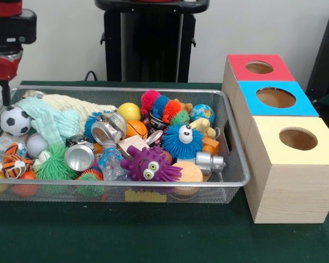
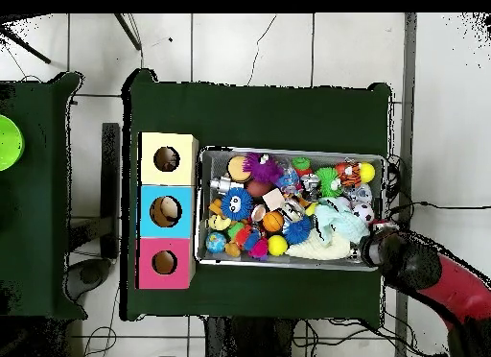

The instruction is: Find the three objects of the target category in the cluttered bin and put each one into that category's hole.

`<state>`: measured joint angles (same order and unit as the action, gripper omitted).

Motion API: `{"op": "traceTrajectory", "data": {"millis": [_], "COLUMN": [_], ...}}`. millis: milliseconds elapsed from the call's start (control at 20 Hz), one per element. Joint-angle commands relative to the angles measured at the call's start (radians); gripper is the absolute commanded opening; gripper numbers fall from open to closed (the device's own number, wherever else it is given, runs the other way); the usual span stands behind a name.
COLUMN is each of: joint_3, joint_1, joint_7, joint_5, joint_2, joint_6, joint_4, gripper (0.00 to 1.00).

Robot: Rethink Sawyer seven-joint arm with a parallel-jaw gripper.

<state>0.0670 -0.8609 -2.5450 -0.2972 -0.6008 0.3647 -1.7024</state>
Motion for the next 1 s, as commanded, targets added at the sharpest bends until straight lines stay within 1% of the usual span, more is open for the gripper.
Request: {"op": "traceTrajectory", "data": {"millis": [50, 200, 300, 500, 600, 700, 750, 900, 1000], "joint_3": [0.112, 0.110, 0.110, 0.111, 0.087, 0.053, 0.053, 0.098, 0.134], "joint_1": [-0.001, 0.017, 0.023, 0.021, 0.036, 0.054, 0.048, -0.005, -0.044], "joint_7": [0.058, 0.023, 0.010, 0.007, -0.013, -0.040, -0.042, -0.004, 0.011], "joint_5": [0.014, 0.029, 0.031, 0.026, 0.021, 0.013, 0.008, 0.005, 0.001], "joint_2": [0.046, 0.025, 0.030, 0.060, 0.083, 0.119, 0.144, 0.229, 0.290], "joint_6": [0.067, 0.058, 0.040, 0.011, -0.012, -0.047, -0.077, -0.121, -0.174], "joint_4": [-0.054, -0.089, -0.099, -0.079, -0.056, -0.016, 0.006, 0.065, 0.089], "gripper": [0.00, 0.00, 0.00, 0.00, 0.00, 0.00, 0.00, 0.00, 0.00]}}
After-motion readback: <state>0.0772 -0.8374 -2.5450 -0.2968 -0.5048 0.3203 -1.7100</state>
